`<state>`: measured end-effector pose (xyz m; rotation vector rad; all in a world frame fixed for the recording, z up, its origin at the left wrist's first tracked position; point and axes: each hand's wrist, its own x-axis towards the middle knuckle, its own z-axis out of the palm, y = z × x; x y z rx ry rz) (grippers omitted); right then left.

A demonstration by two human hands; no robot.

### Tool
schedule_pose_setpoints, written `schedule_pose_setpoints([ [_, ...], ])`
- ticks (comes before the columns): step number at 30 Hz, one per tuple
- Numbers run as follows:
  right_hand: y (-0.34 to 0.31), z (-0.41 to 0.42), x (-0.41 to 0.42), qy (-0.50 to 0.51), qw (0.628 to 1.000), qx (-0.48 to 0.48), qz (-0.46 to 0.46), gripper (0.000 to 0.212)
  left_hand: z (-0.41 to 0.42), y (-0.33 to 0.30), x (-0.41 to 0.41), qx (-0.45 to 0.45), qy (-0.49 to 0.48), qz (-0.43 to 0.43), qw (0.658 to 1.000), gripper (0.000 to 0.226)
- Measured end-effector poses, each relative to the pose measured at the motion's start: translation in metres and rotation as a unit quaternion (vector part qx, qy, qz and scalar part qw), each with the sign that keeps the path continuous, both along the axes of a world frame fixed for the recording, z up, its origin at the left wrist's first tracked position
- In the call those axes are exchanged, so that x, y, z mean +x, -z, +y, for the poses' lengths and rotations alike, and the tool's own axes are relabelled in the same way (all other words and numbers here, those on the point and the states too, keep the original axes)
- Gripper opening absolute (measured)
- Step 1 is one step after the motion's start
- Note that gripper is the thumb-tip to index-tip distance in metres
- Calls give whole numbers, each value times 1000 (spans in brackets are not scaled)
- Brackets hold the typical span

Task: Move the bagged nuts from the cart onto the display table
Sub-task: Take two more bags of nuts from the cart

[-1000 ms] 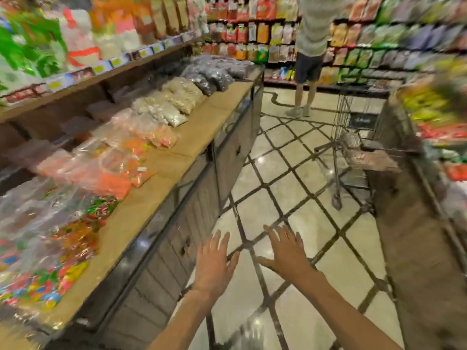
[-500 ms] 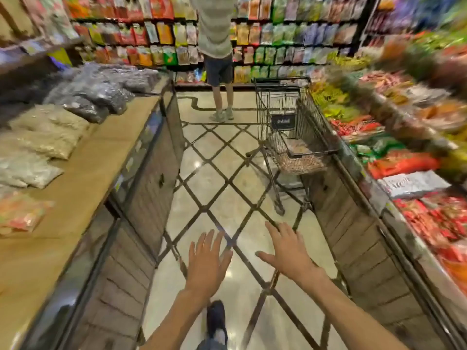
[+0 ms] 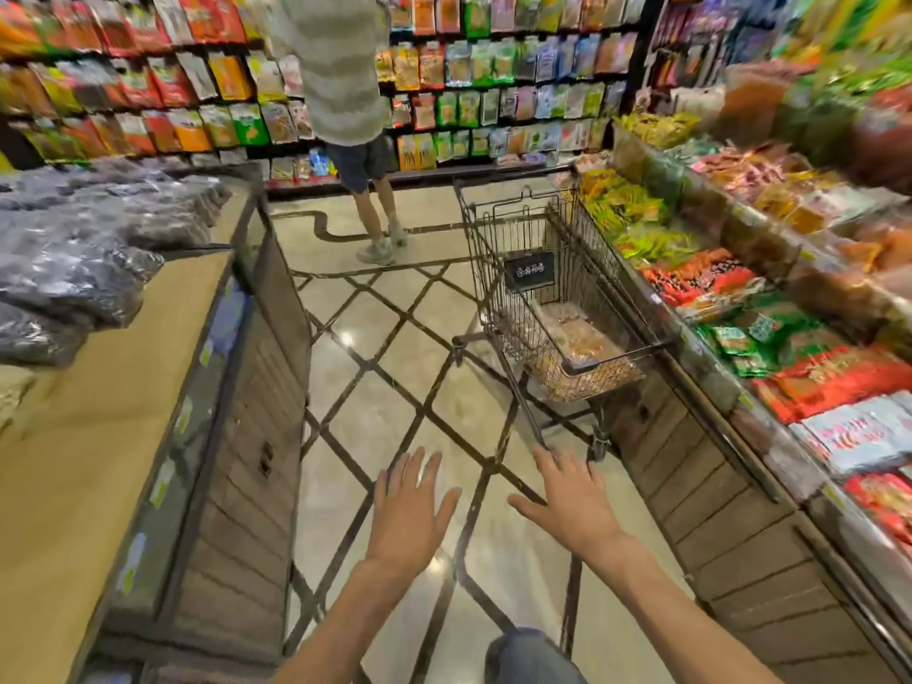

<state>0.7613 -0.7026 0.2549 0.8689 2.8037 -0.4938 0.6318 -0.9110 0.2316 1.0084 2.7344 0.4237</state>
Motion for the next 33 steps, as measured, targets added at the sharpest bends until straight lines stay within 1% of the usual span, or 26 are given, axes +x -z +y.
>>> schedule_pose_setpoints([
  [5, 18, 72, -88, 33, 999, -18, 11, 93, 82, 15, -96, -20, 27, -2, 999, 95],
  [7, 25, 106, -124, 44, 999, -19, 17, 93, 119, 19, -135, -28, 43, 14, 999, 84],
  [10, 28, 156, -174, 58, 998, -26, 28, 92, 180, 18, -193, -43, 61, 8, 997, 68],
  [12, 28, 191, -208, 69, 997, -26, 21, 92, 222, 15, -232, -45, 79, 6, 996, 70],
  [15, 33, 244, -254, 97, 995, -30, 8, 95, 282, 15, -286, -53, 120, 23, 991, 92],
  [16, 35, 260, -266, 109, 994, -31, 3, 96, 301, 17, -302, -57, 132, 28, 989, 94],
  [21, 32, 331, -317, 162, 986, -35, -2, 91, 396, 25, -365, -55, 189, 6, 980, 91],
  [24, 41, 371, -341, 194, 980, -48, -12, 93, 454, 32, -399, -46, 238, -6, 970, 85],
  [27, 53, 411, -369, 235, 971, -51, -14, 94, 518, 46, -437, -56, 306, -1, 950, 72],
  [30, 67, 453, -405, 288, 955, -67, -13, 92, 590, 62, -483, -67, 381, 13, 922, 77],
  [33, 83, 493, -437, 347, 933, -94, -15, 89, 655, 78, -529, -86, 441, 1, 893, 81],
])
